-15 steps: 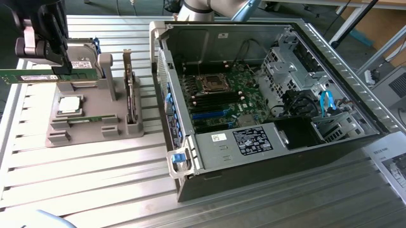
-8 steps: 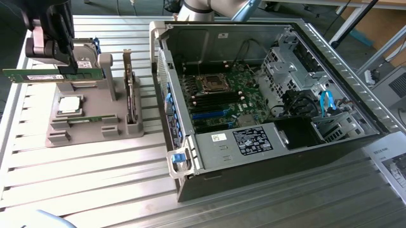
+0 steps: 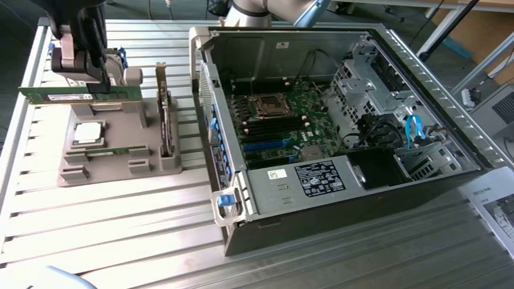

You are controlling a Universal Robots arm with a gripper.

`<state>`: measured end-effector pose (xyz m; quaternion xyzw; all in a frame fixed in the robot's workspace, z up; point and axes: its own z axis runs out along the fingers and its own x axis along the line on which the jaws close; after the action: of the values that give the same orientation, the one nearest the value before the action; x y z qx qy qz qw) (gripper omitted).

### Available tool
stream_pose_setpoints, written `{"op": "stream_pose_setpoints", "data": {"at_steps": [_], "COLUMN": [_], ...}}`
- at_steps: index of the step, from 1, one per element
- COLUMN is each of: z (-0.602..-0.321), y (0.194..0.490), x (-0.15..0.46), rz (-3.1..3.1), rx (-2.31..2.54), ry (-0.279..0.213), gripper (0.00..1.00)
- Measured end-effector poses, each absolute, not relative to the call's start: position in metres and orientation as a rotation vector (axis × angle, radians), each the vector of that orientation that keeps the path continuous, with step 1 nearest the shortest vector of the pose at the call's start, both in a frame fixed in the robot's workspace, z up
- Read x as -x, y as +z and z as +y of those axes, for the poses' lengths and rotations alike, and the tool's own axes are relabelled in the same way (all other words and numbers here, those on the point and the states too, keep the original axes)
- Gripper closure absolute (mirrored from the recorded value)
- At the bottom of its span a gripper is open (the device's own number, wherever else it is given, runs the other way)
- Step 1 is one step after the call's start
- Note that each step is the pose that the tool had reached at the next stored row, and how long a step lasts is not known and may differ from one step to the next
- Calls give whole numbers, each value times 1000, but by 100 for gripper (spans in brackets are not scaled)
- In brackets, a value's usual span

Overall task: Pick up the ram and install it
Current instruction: 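Pick up the ram and move it above insertion slot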

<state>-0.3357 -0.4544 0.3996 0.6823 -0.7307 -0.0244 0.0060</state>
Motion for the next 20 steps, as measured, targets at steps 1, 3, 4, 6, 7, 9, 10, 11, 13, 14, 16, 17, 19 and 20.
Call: {"op": "stream_pose_setpoints", "data": {"at_steps": [1,3,4,6,7,9,10,11,13,14,16,17,19,20], "z": [-454,-454,-454,-454,-454,-454,-454,-454,-454,-454,-454,-454,-454,-454], "y": [400,400,400,400,400,400,400,400,400,400,400,400,400,400], "x": [334,331,329,326,324,321,319,318,314,313,309,308,304,302], "rz": [-2287,-2286,-2286,-2286,-2286,-2286,-2285,-2285,-2284,-2284,-2283,-2282,-2281,-2281], "rx": [-2135,-2136,-2136,-2136,-2136,-2137,-2137,-2137,-2138,-2138,-2139,-2140,-2141,-2141], "ry": [-76,-76,-76,-76,-76,-76,-76,-76,-76,-76,-76,-76,-76,-76], "gripper": [88,88,88,88,88,88,88,88,88,88,88,88,88,88]}}
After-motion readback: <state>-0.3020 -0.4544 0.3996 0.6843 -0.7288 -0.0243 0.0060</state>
